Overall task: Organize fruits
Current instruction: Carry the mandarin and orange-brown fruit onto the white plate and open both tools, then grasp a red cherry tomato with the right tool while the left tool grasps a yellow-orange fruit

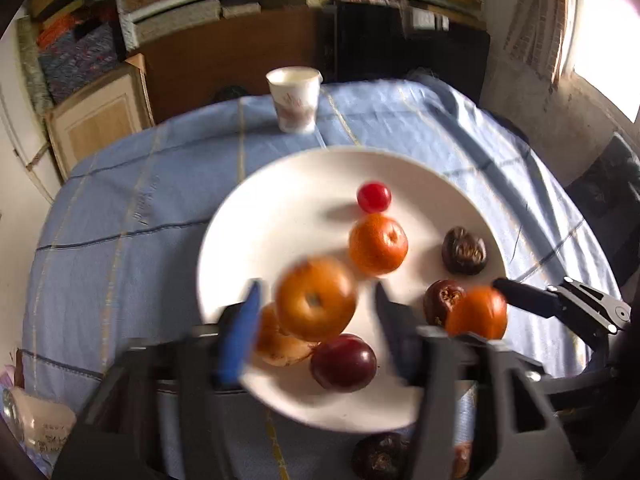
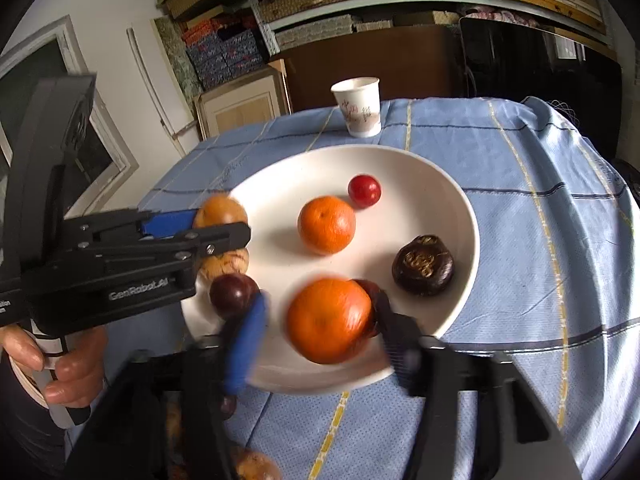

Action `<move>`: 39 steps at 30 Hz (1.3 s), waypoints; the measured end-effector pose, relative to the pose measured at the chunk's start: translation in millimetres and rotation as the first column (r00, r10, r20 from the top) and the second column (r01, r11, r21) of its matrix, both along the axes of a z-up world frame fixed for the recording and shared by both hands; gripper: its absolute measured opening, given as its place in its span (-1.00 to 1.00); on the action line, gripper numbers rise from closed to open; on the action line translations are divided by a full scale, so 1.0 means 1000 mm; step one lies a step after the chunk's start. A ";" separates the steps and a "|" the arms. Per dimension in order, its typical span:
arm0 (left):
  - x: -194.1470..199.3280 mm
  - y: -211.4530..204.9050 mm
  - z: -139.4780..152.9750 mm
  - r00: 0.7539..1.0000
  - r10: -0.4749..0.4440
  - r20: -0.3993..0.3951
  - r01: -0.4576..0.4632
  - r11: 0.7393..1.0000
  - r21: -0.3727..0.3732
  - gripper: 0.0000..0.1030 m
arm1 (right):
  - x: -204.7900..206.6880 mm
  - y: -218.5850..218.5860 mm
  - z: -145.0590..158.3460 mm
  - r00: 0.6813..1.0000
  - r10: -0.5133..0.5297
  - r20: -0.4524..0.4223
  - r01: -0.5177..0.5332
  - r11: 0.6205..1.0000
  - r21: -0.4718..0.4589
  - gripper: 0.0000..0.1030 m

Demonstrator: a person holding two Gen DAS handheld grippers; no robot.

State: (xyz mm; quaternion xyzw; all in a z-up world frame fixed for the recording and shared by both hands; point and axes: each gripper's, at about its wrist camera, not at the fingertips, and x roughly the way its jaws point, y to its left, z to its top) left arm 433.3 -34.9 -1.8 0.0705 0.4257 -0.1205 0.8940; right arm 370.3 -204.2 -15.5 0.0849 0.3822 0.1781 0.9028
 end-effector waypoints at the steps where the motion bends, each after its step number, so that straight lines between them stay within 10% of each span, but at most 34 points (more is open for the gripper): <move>1: -0.008 0.003 0.009 0.999 0.013 0.042 -0.013 1.000 -0.002 0.57 | -0.004 -0.003 0.006 1.000 0.001 0.013 -0.001 1.000 0.008 0.25; 9: -0.107 0.031 0.044 0.980 0.055 0.190 -0.039 0.996 -0.085 0.91 | -0.070 -0.021 0.032 0.988 0.016 0.153 -0.020 0.999 0.027 0.35; 20: -0.223 0.051 -0.038 0.988 0.089 0.129 -0.080 0.994 -0.075 0.91 | -0.137 -0.033 -0.021 0.996 0.088 0.035 -0.089 0.995 0.035 0.42; 25: -0.234 0.065 -0.045 0.992 0.103 0.075 -0.091 0.985 -0.148 0.91 | -0.160 -0.022 -0.024 0.985 0.168 0.032 -0.168 0.986 0.006 0.39; 29: -0.229 0.063 -0.051 0.993 0.110 0.043 -0.104 0.986 -0.132 0.91 | -0.162 -0.015 -0.031 0.977 0.213 -0.016 -0.213 0.977 -0.014 -0.13; 39: -0.224 0.062 -0.052 0.994 0.107 0.028 -0.102 0.988 -0.119 0.91 | -0.165 -0.010 -0.042 0.971 0.224 -0.081 -0.228 0.973 -0.041 -0.17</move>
